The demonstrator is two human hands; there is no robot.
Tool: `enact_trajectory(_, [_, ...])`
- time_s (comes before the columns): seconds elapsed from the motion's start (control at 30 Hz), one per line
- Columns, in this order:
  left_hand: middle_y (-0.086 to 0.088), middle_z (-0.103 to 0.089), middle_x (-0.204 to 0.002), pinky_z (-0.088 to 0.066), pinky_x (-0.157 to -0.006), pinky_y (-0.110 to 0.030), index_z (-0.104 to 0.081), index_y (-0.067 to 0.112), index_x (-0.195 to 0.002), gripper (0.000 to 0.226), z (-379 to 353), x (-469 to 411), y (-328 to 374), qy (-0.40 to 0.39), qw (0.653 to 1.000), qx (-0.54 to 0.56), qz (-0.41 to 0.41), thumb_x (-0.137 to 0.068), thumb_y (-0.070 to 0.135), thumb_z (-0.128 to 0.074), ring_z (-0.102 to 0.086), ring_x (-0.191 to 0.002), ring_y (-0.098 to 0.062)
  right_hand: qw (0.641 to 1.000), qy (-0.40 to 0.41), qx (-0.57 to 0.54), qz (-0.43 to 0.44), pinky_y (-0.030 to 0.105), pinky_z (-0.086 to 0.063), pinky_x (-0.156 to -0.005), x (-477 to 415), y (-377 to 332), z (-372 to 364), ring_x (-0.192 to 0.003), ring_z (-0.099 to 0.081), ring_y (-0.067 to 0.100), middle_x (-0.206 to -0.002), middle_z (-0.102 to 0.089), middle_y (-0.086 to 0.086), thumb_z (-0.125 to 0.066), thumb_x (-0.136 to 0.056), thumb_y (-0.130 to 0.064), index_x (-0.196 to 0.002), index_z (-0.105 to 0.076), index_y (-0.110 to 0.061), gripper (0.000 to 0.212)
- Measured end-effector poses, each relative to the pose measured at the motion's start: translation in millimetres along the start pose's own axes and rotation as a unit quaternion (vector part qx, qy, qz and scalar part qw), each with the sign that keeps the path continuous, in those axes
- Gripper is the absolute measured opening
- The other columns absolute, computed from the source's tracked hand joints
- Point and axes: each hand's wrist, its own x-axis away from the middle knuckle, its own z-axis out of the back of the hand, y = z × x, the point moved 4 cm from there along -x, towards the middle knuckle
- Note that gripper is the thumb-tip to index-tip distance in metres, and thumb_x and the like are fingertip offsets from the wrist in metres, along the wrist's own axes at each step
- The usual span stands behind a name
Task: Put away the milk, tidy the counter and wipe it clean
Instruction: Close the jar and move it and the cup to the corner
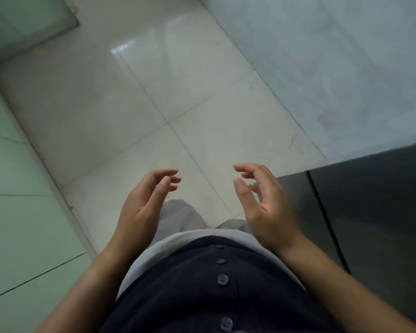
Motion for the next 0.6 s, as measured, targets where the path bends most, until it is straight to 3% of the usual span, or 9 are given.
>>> enact_trajectory(0.13, [0.010,-0.067,-0.105,-0.047,-0.084,-0.029,-0.060,0.029,-0.111,0.047,72,-27,-10,0.057,0.998,0.015,0.013,-0.082,0.057,-0.036,-0.062,-0.100,-0.004,0.999,-0.042,0.008,0.027,0.027,-0.046,-0.093,-57,-44,-56,-0.108,-0.049,-0.002,-0.116,-0.055,-0.015,-0.039,-0.086,-0.049,-0.115,-0.053,-0.025,0.041])
enact_trajectory(0.27, [0.012,-0.066,-0.105,-0.045,-0.081,-0.019,-0.059,0.028,-0.112,0.050,155,-48,-13,0.125,0.992,0.031,0.013,-0.080,0.060,-0.036,-0.062,-0.099,-0.002,0.992,-0.097,0.010,0.086,0.026,-0.047,-0.090,-115,-108,-127,-0.105,-0.052,-0.001,-0.113,-0.056,-0.014,-0.042,-0.087,-0.046,-0.112,-0.054,-0.026,0.034])
enact_trajectory(0.4, [0.015,-0.064,-0.106,-0.044,-0.077,-0.006,-0.056,0.031,-0.114,0.050,229,-47,-19,0.210,0.977,0.032,0.016,-0.079,0.061,-0.035,-0.060,-0.100,0.003,0.973,-0.174,0.019,0.150,0.026,-0.047,-0.088,-153,-169,-200,-0.104,-0.053,0.000,-0.112,-0.057,-0.012,-0.037,-0.083,-0.053,-0.110,-0.054,-0.029,0.040])
enact_trajectory(0.6, [0.021,-0.065,-0.100,-0.042,-0.075,-0.004,-0.056,0.037,-0.108,0.044,309,-43,-40,0.322,0.942,0.078,0.050,-0.077,0.062,-0.037,-0.059,-0.098,0.006,0.937,-0.280,0.044,0.203,0.025,-0.046,-0.087,-195,-227,-294,-0.103,-0.052,-0.002,-0.112,-0.057,-0.012,-0.040,-0.086,-0.050,-0.111,-0.055,-0.026,0.038])
